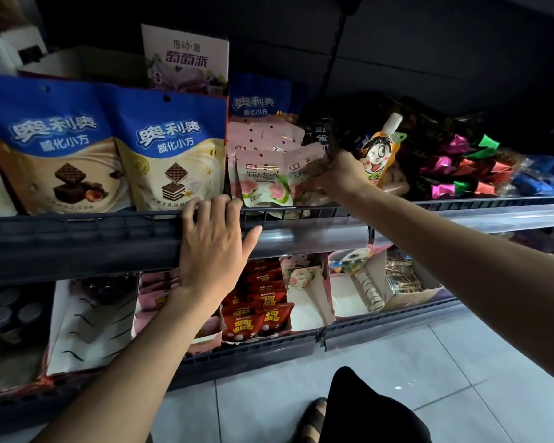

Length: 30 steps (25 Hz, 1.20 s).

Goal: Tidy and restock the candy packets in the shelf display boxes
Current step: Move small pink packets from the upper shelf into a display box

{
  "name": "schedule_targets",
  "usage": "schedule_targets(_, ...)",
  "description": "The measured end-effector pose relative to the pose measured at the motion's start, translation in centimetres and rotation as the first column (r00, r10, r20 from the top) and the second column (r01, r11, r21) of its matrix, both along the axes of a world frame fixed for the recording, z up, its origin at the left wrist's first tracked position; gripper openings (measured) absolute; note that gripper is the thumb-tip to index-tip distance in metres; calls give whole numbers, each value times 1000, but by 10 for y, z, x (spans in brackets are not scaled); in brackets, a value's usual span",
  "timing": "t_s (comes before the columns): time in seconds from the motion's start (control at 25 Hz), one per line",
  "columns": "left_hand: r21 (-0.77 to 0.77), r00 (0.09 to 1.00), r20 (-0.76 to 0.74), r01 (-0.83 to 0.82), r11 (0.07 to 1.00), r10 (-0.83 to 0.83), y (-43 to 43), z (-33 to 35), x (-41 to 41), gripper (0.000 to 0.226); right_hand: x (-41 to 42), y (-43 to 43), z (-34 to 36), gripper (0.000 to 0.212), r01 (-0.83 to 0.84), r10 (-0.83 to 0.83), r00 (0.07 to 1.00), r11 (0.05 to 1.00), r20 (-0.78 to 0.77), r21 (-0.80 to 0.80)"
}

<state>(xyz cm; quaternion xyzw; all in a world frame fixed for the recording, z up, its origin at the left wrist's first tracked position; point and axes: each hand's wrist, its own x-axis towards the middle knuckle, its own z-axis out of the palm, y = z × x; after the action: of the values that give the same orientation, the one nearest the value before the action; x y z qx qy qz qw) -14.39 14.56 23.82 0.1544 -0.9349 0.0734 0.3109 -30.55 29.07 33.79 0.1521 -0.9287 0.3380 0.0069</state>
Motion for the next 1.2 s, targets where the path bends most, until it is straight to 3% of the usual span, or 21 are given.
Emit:
schedule_targets(0.16,-2,1000,-4,1,1000,-1,0,0,-1,55,12,11,16,19,34,-50,994,988,-101,-148)
schedule_targets(0.32,-5,1000,-21,9,1000,-9,0,1,0,55,57,38,19,16,-126,35,962,937,-271,-327)
schedule_targets(0.4,-11,1000,-25,12,1000,-12,0,0,0,55,76,58,11,12,-195,82,956,894,-281,-404)
schedule_targets(0.52,-11,999,-46,9,1000,-10,0,-1,-1,54,92,89,-23,10,-226,128,963,863,-238,-452)
schedule_targets(0.68,-23,997,-81,-8,1000,6,0,-6,-5,55,68,115,-146,11,-53,49,998,978,-26,-203)
schedule_targets(0.76,-38,995,-96,-32,999,29,-1,-9,-7,56,39,121,-215,9,21,-13,998,990,62,-139)
schedule_targets(0.96,-69,988,-149,-58,996,47,-1,-13,-12,54,-20,84,-302,20,117,10,941,928,338,-353)
schedule_targets(1.08,-71,987,-153,-67,995,56,-1,-15,-12,55,-44,67,-338,31,69,22,958,951,287,-302)
schedule_targets(1.2,-79,985,-160,-74,994,61,-1,-16,-14,55,-48,56,-353,16,122,-52,960,962,277,-243)
